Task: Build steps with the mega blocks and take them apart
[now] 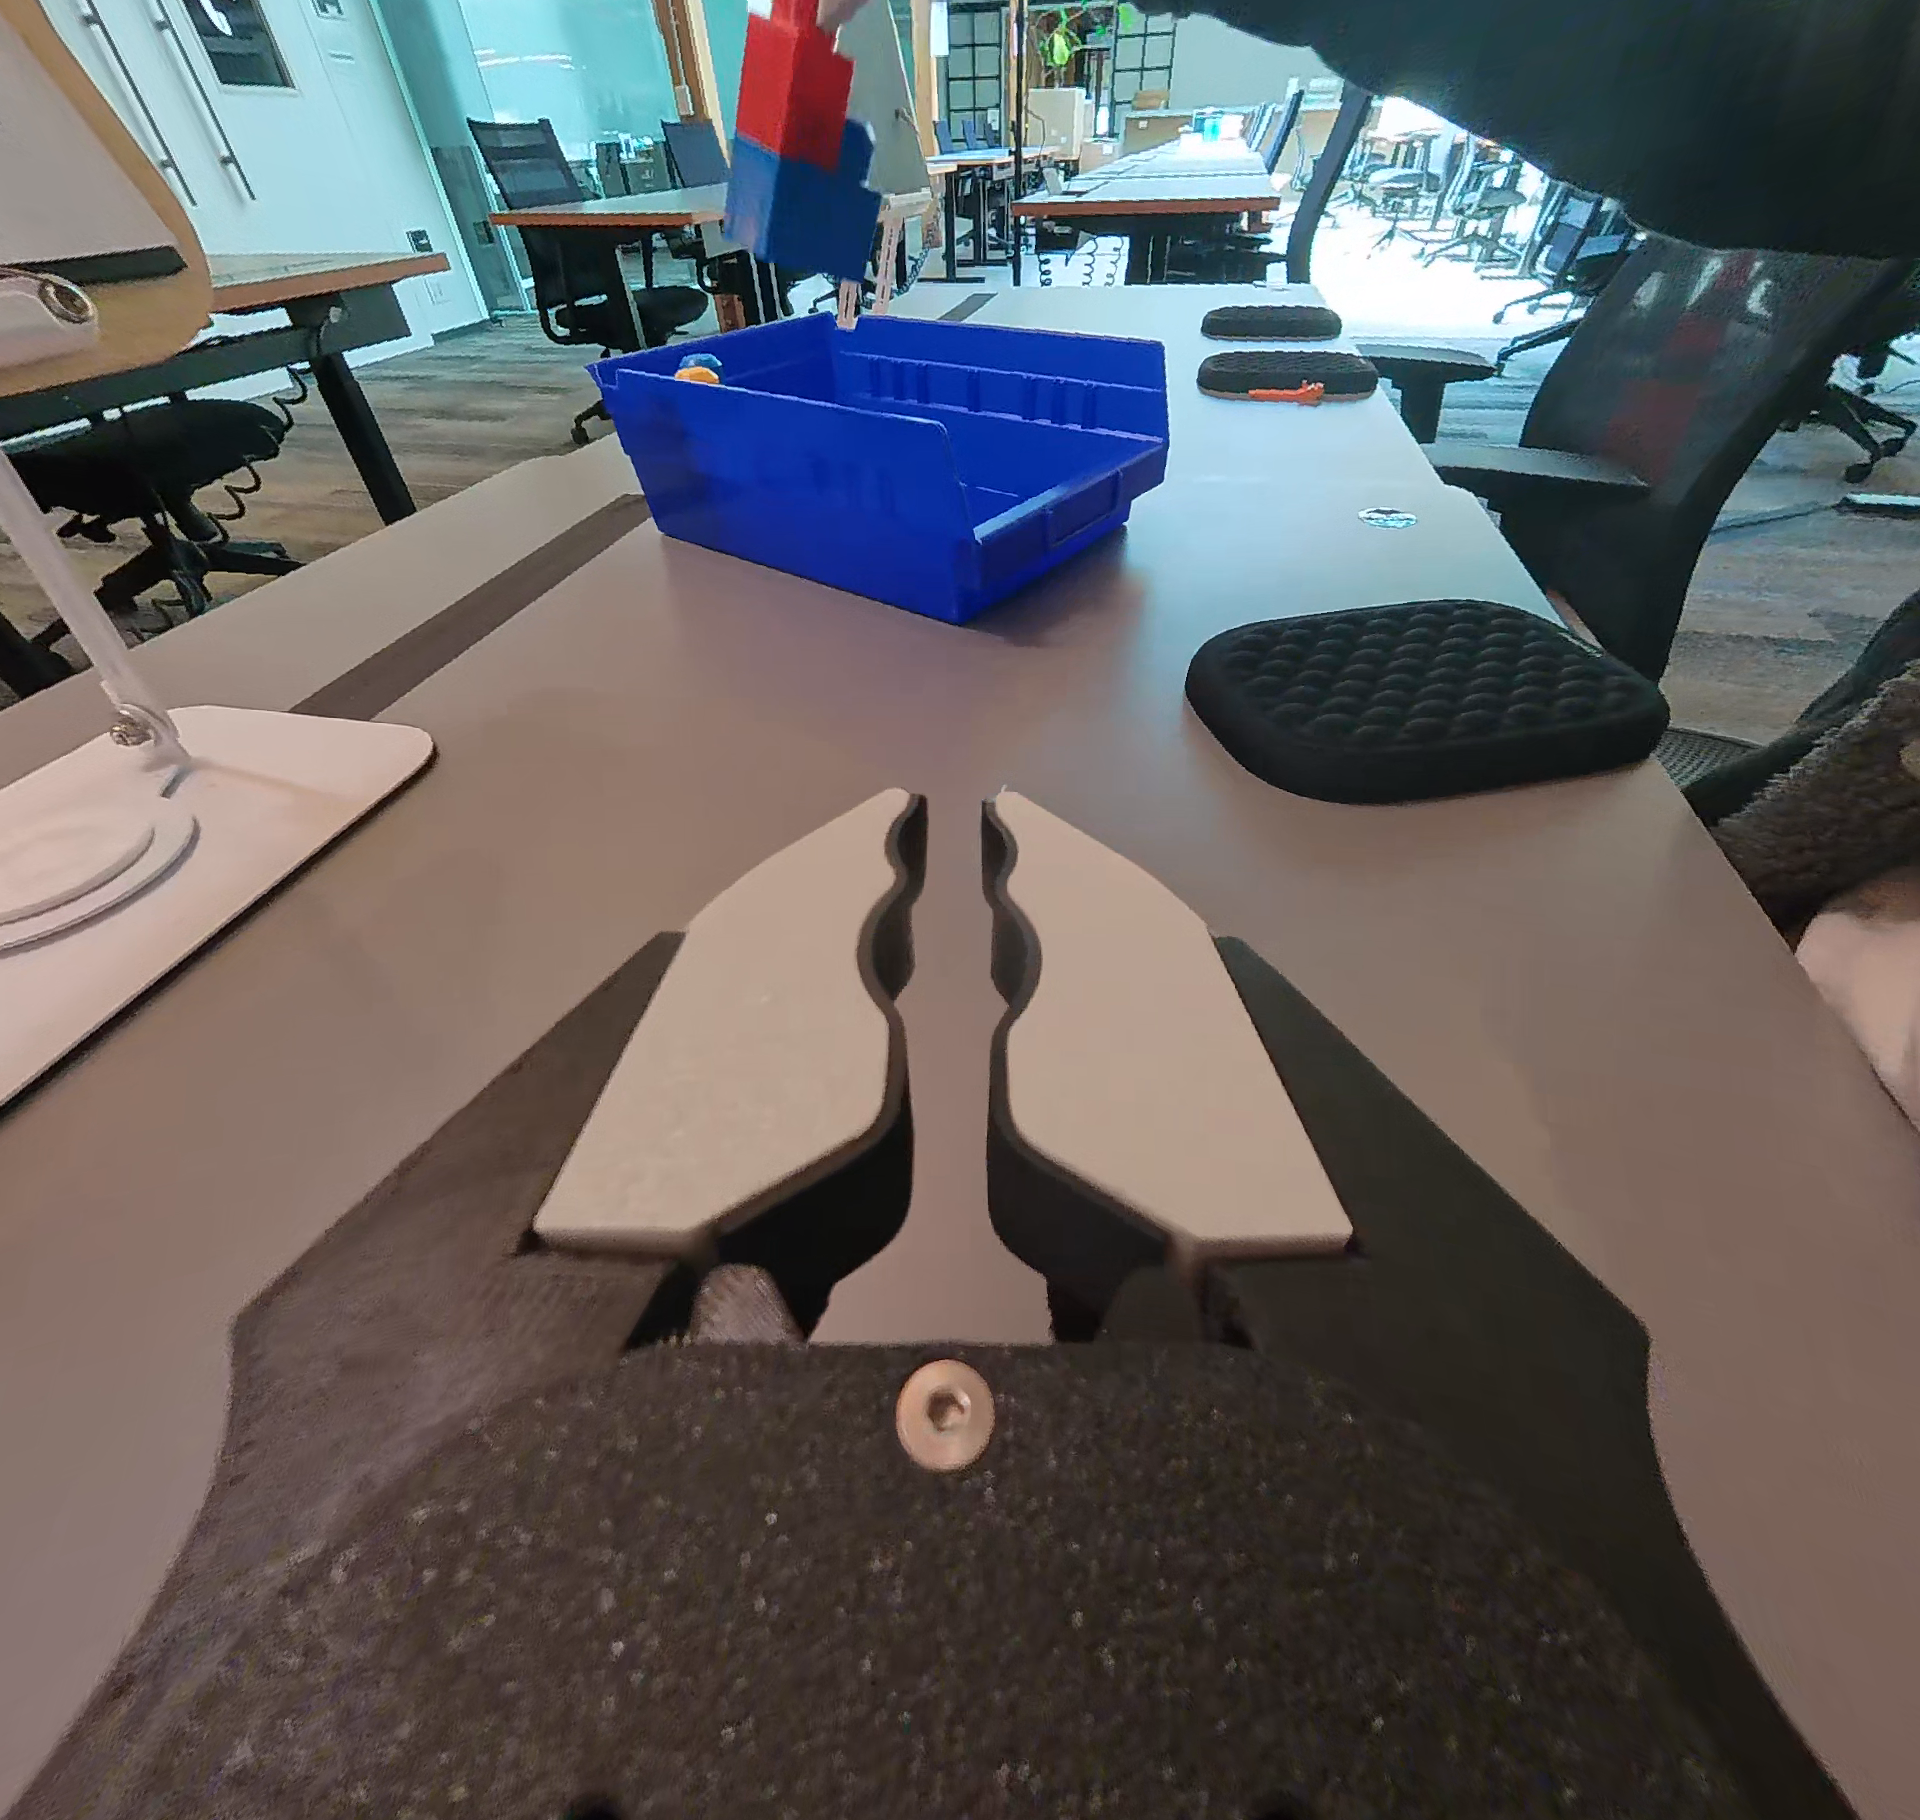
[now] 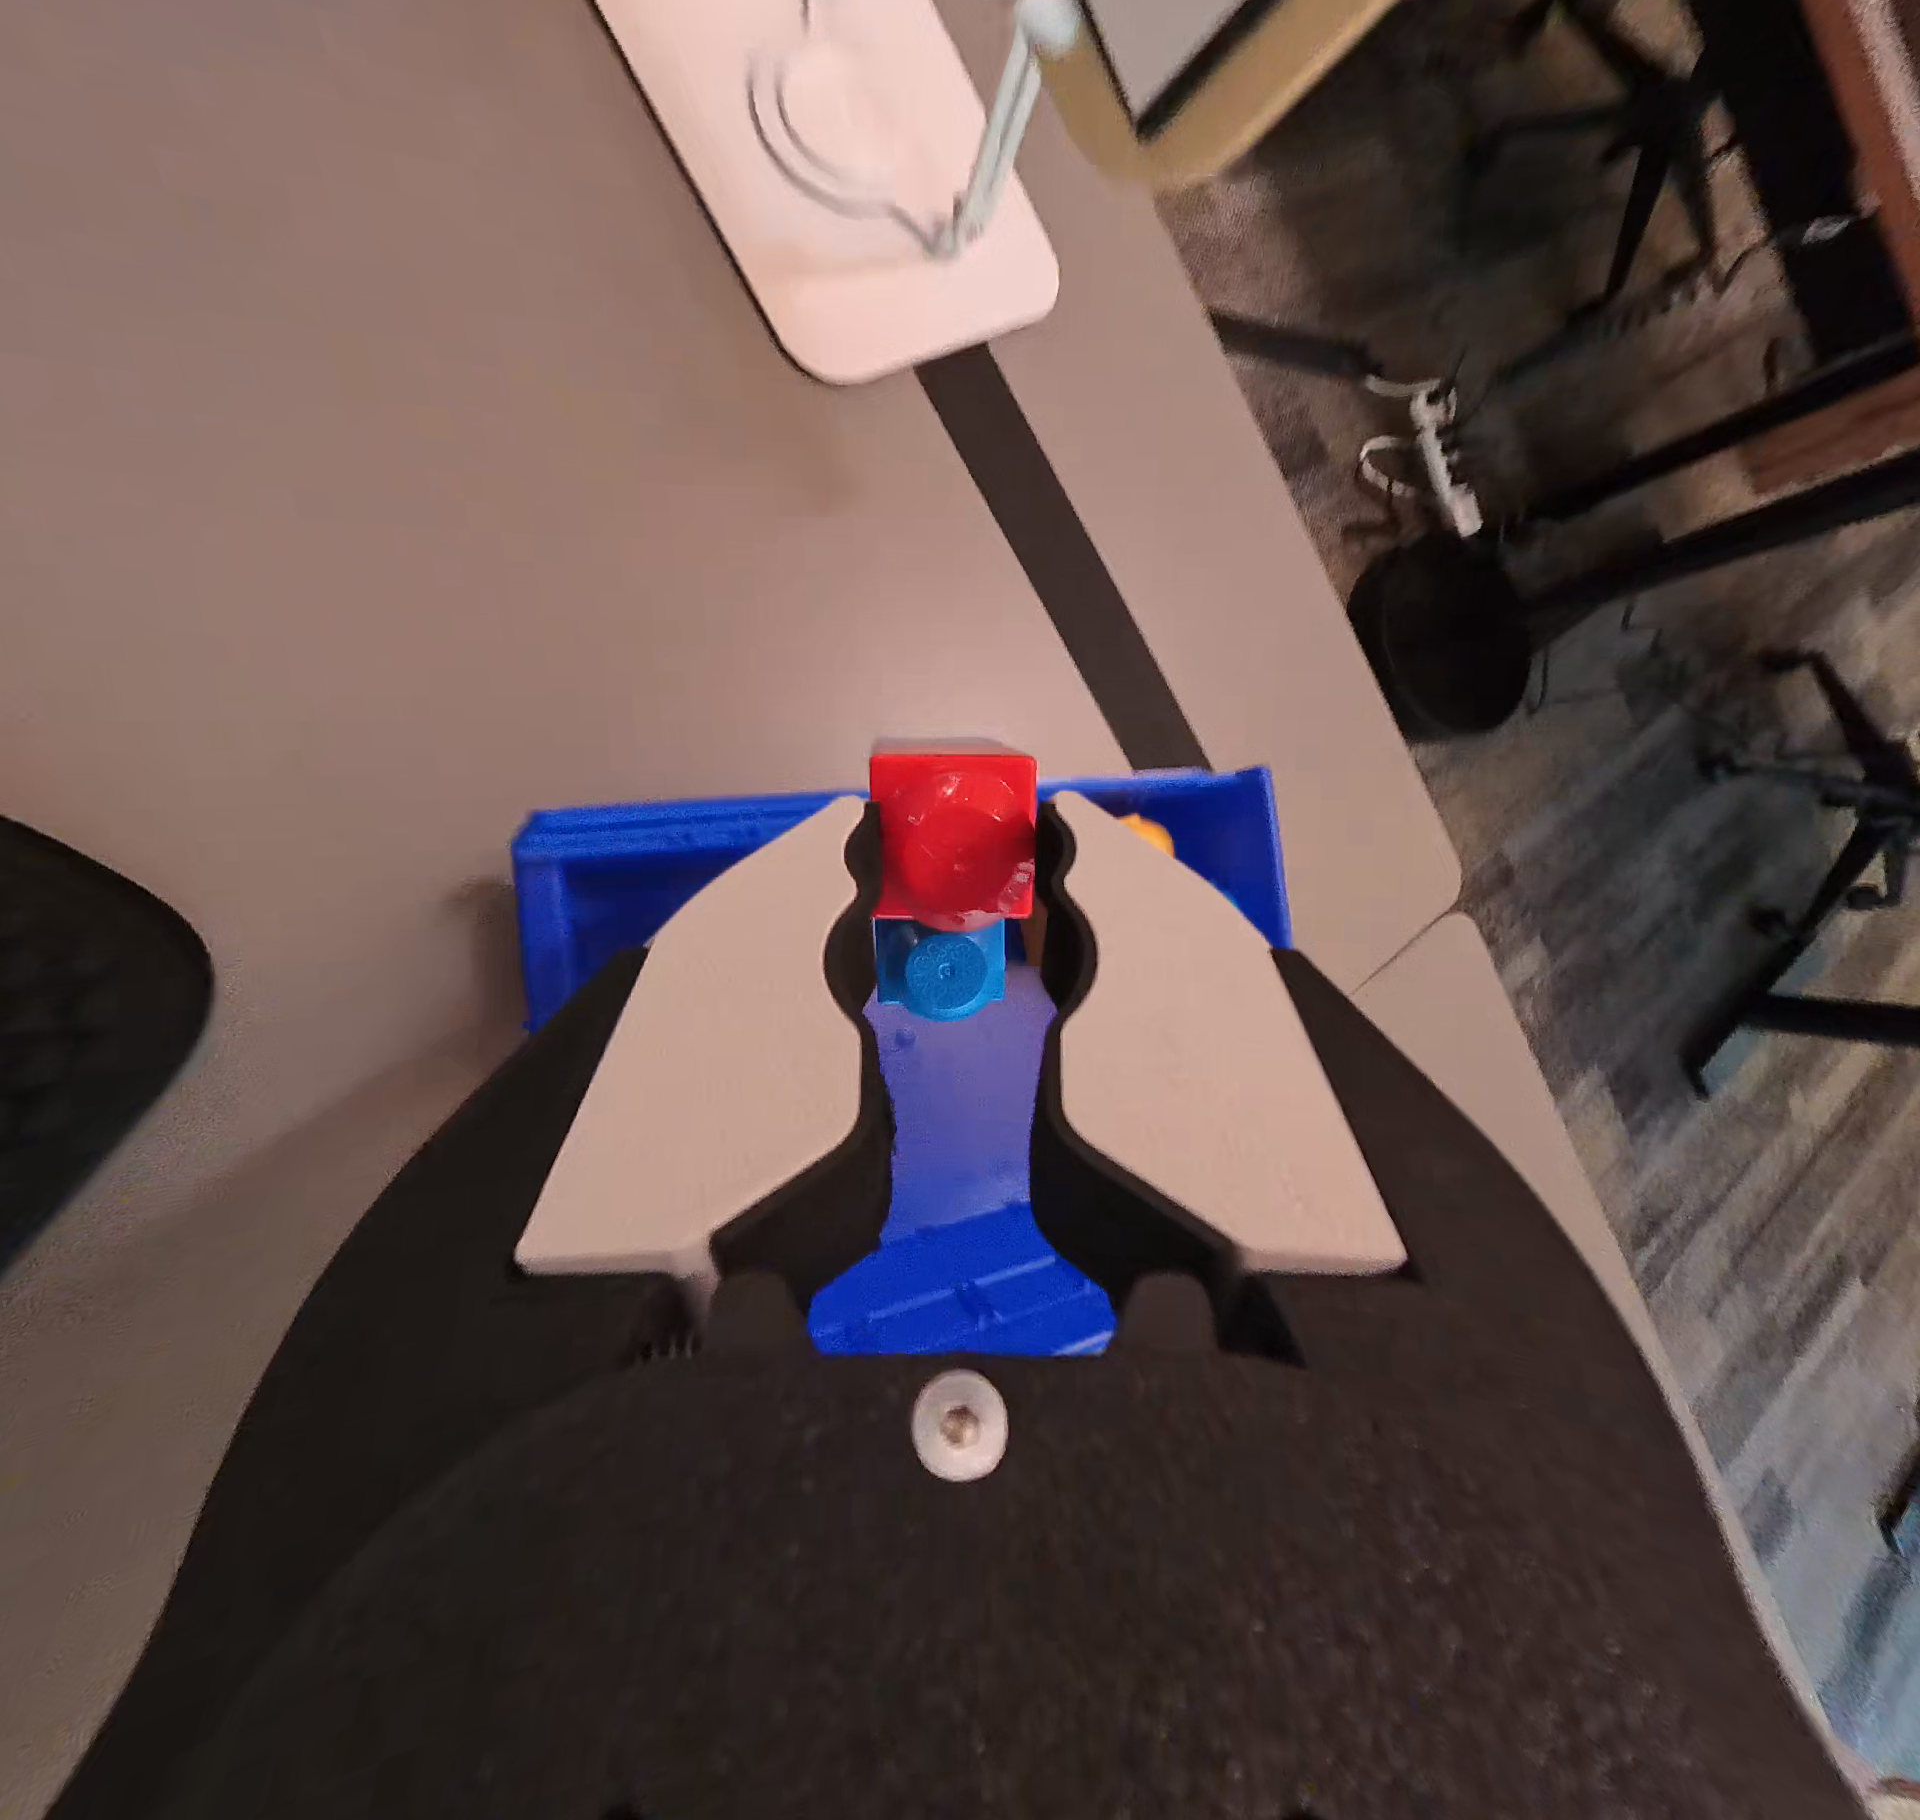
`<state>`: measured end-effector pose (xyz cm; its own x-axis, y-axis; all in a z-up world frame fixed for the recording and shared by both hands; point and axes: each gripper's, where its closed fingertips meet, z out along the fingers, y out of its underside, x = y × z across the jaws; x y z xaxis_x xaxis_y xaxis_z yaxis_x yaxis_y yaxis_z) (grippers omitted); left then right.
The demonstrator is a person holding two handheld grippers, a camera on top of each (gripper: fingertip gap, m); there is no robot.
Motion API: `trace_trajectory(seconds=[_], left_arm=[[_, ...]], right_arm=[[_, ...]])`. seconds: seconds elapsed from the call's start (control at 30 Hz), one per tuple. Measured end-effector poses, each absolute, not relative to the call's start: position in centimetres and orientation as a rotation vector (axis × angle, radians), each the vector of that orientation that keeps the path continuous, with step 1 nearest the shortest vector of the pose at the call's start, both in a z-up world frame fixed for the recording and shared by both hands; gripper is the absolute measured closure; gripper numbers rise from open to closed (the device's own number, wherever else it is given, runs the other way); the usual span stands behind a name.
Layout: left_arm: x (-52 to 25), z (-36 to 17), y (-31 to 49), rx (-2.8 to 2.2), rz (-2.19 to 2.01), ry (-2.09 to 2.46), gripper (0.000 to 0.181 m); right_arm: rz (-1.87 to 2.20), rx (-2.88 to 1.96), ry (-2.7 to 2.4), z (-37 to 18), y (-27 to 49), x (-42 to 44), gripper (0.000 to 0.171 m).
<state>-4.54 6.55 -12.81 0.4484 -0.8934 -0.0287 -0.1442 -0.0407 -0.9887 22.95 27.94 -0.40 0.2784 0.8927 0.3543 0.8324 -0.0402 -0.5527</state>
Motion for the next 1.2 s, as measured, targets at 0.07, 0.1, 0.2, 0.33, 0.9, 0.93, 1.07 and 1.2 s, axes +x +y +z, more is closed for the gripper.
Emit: trace_trajectory(seconds=[0.07,0.1,0.2,0.33,0.9,0.93,1.07,1.2], left_arm=[[-4.5,-13.1,6.6,-1.514,-0.785,0.962,0.174],[-4.4,-13.2,6.5,-1.518,-0.781,0.969,0.174],[-4.2,-13.6,6.4,-1.526,-0.771,0.990,0.175],[-3.7,-14.1,6.0,-1.528,-0.803,1.020,0.174],[-3.4,-14.5,5.5,-1.529,-0.871,1.040,0.171],[-3.3,-14.5,5.5,-1.531,-0.870,1.043,0.171],[-3.3,-14.6,5.5,-1.533,-0.867,1.048,0.171],[-3.3,-14.6,5.5,-1.533,-0.863,1.048,0.171]], right_arm=[[0.079,-1.929,-1.585,-2.6,29.2,23.9,0.143],[0.066,-1.957,-1.599,-3.8,29.8,24.3,0.143],[0.056,-2.030,-1.627,-7.3,31.3,25.1,0.143],[0.044,-2.082,-1.650,-11.7,32.9,25.5,0.143],[-0.144,-1.986,-1.701,-15.1,36.5,25.0,0.142],[-0.153,-1.977,-1.696,-14.9,36.5,25.1,0.143],[-0.140,-1.941,-1.643,-13.0,36.7,24.9,0.143],[-0.077,-1.845,-1.503,-9.0,36.7,23.5,0.143]])
